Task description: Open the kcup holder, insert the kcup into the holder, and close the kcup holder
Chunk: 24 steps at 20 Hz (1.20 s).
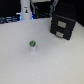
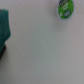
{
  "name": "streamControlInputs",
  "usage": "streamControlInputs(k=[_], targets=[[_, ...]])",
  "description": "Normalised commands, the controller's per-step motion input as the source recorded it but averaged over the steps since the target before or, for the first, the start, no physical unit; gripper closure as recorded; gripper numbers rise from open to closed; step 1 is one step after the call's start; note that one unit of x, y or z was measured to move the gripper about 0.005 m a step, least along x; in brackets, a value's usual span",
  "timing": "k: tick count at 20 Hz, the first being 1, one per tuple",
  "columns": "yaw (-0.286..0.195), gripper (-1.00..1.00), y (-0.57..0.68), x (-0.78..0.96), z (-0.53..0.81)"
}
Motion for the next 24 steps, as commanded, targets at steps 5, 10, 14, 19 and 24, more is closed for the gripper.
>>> streamControlInputs(k=[5, 10, 14, 19, 24], targets=[[-0.121, -1.0, 0.42, -0.36, 0.03], [-0.136, -1.0, 0.46, -0.43, 0.02], [-0.147, -1.0, 0.51, -0.38, 0.01], [-0.162, -1.0, 0.6, -0.25, -0.02], [-0.176, -1.0, 0.65, -0.16, -0.03]])
